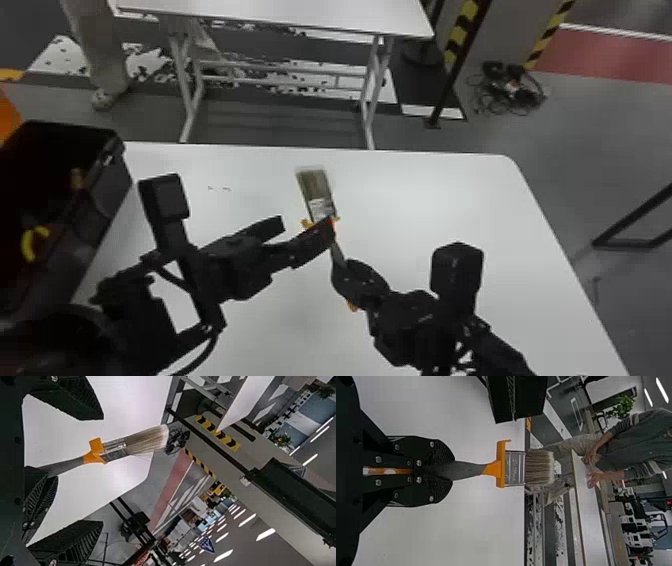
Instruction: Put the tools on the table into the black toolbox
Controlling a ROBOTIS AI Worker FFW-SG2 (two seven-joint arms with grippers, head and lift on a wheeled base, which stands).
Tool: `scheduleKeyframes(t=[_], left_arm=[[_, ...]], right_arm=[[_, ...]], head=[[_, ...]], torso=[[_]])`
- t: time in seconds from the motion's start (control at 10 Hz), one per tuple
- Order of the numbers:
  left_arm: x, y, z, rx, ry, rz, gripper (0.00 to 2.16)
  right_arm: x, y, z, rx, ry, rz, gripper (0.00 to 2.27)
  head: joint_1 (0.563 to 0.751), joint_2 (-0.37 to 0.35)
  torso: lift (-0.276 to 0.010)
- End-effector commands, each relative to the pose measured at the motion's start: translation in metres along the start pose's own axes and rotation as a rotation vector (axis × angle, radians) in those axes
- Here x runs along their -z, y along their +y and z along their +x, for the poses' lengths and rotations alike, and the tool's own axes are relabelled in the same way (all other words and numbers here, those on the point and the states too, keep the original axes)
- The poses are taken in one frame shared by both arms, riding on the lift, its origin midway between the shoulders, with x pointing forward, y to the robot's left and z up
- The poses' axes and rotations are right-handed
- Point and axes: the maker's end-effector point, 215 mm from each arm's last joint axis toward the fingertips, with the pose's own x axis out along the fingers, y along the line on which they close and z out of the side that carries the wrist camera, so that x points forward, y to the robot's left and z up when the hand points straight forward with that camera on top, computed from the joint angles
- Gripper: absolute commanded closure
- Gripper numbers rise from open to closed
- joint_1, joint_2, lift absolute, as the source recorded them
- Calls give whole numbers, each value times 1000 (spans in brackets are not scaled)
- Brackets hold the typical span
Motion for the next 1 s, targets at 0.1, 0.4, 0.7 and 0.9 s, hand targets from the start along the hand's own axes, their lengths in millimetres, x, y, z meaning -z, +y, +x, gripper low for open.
scheduleKeyframes(t=[0.1,0.4,0.7,0.9], left_arm=[[4,1,14,11,17,-6,53],[2,3,25,16,22,-9,53],[1,7,34,21,27,-16,76],[-4,6,37,30,24,-7,350]], right_arm=[[-1,17,-2,-22,4,-14,2243],[0,34,1,-51,8,-23,2243],[2,32,3,-53,17,-26,2243],[2,31,5,-52,23,-29,2243]], head=[[695,-128],[695,-122],[695,-112],[695,-114]], torso=[[-75],[-75],[-75],[-75]])
